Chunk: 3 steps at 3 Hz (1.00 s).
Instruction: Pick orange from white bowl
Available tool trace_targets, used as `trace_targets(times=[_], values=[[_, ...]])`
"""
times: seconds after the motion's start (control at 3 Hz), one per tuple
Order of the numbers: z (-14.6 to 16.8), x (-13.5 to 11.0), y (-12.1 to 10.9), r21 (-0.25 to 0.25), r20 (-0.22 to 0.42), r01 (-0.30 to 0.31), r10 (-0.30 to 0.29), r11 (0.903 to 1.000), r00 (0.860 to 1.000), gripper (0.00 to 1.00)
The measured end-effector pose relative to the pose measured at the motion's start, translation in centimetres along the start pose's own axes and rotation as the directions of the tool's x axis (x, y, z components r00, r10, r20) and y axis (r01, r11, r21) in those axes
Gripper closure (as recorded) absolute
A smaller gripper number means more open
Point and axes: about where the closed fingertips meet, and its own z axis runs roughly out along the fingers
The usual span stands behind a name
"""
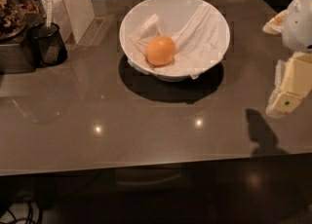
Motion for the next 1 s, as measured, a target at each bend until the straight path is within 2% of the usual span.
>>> trace_targets(times=[0.33,0.67,1.0], values=[[0.0,0.0,0.0,0.000,0.000,0.000,0.000,1.0000,1.000,0.00],[-0.4,-2.4,-2.2,0.000,0.091,0.029,-0.029,0.9996,0.995,0.00],[0.3,-7.2,-5.8,-0.042,0.223,0.105,-0.093,0.9936,0.970,0.00]])
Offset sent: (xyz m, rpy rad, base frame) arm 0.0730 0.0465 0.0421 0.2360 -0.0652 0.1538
